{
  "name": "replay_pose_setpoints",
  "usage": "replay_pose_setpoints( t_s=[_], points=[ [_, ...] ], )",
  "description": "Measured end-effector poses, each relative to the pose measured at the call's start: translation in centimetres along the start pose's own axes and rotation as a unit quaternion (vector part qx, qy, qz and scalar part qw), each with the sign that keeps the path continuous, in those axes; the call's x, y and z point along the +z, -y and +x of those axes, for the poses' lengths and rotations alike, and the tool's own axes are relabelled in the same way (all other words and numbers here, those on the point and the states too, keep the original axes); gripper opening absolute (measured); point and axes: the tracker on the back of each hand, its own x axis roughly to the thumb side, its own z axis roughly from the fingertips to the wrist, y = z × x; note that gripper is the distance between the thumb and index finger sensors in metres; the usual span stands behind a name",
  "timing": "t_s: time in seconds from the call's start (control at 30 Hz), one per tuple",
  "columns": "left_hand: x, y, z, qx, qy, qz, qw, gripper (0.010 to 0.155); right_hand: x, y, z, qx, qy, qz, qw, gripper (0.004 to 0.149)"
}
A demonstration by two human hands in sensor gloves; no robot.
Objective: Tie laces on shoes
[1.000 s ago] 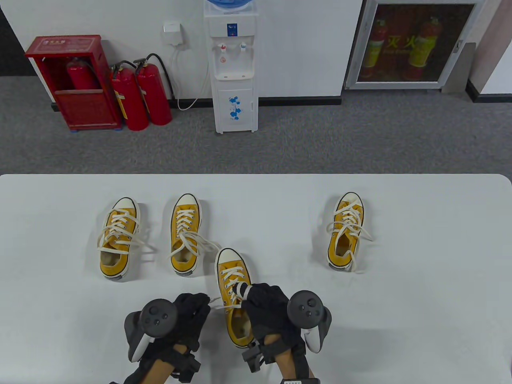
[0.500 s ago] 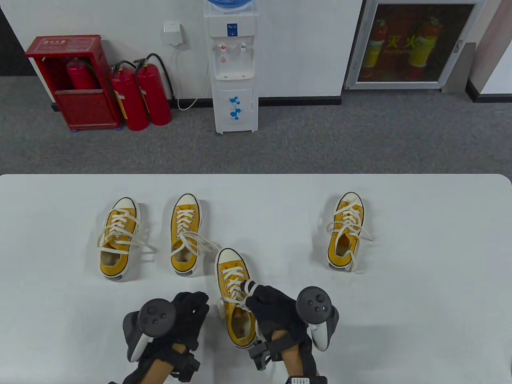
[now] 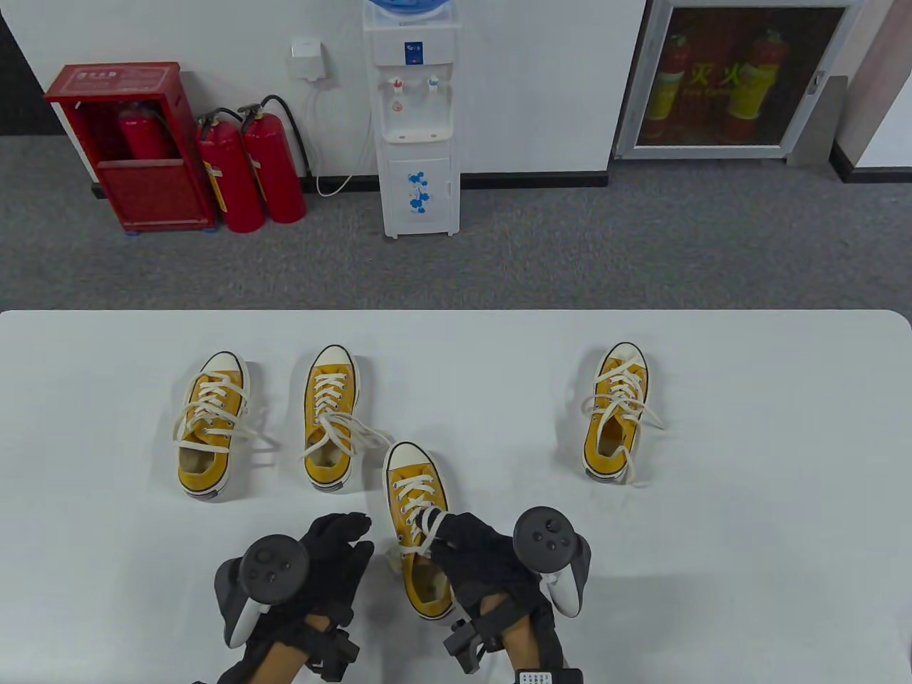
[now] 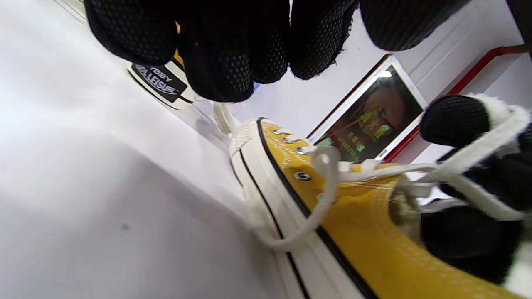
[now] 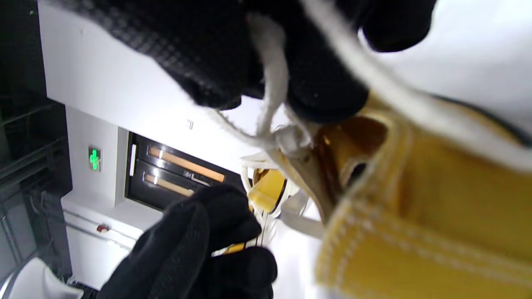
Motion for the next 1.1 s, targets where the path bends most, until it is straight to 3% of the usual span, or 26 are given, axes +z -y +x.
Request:
replay_pose_setpoints(
  t_s=[0.37, 0.7, 0.9, 1.1],
  points=[
    [0.8, -0.2, 1.2, 0.071, 0.040, -0.001, 0.997, 0.057, 0.3, -1.7, 1.7, 0.083, 0.057, 0.040, 0.994, 0.050],
    [0.8, 0.5, 1.3, 0.081, 0.040, -0.029, 0.995, 0.054, 1.0, -3.2, 3.4, 0.191, 0.121, 0.033, 0.974, 0.045],
    [0.9, 0.7, 1.7, 0.062, 0.032, -0.006, 0.998, 0.041, 1.1, -3.4, 3.6, 0.221, 0.128, 0.030, 0.966, 0.040],
    [0.7, 0.7, 1.6, 0.038, 0.026, -0.006, 0.999, 0.040, 0.8, -2.7, 3.0, 0.196, 0.102, 0.038, 0.974, 0.041]
  ],
)
